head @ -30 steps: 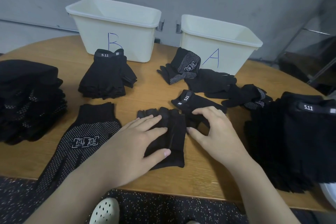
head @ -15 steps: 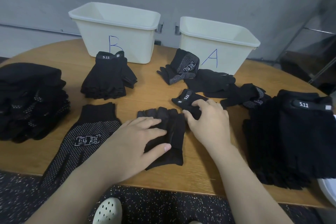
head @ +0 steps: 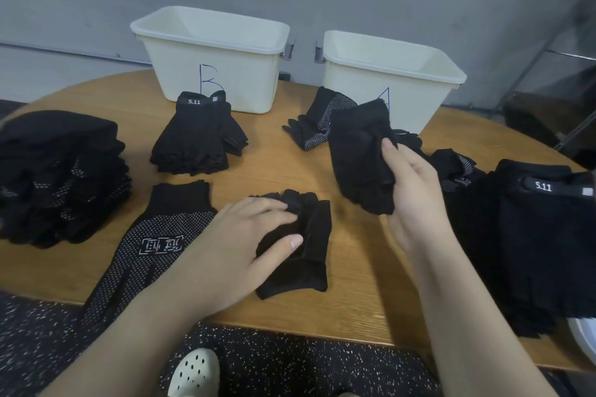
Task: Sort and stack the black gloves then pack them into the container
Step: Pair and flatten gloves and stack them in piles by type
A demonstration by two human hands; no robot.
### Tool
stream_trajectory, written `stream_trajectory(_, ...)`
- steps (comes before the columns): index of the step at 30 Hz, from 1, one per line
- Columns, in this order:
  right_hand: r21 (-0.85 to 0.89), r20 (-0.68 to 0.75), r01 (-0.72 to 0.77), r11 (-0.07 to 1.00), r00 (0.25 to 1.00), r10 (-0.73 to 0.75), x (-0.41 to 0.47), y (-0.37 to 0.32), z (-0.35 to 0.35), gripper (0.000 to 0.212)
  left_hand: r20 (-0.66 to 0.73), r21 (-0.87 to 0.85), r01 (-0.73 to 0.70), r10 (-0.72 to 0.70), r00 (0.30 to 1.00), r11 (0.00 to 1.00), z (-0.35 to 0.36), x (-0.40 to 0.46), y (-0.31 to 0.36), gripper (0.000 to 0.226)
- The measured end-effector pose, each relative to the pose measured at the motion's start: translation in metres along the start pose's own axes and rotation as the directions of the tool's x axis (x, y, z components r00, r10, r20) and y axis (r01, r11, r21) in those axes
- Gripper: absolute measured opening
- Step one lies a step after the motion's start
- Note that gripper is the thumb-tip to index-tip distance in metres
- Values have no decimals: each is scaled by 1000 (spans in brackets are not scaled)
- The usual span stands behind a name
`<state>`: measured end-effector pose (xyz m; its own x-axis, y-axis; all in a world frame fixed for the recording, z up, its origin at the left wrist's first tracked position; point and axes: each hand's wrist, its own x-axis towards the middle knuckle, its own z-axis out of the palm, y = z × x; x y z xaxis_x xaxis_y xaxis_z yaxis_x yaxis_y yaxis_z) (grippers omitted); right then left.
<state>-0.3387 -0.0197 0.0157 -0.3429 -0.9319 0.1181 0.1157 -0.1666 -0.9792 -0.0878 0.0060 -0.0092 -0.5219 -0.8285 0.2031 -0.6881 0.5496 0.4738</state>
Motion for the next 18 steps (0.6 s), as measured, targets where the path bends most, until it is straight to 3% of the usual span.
stream_trajectory(3,190,141,-111,976,986,85,-13,-17,2,34,-162,-132,5,-27,986,991,-3,2,-1,50)
stream_trajectory(7,259,252,-144,955,965,77,-31,-34,9,41,-317,-368,23,-149,937,930,-6,4,2,35)
stream_trajectory(11,273,312,-138,952,949,48,-48,-44,15,44,-216,-658,64,-269,939,750,-13,2,17,33)
stream_trajectory(16,258,423,-177,950,905,53,-69,-56,23,42,-165,-793,-12,-196,967,610,-18,-4,36,19)
stream_trajectory(18,192,453,-183,964,888,78,-76,-55,26,40,-199,-837,-70,-183,963,543,-19,-6,38,28)
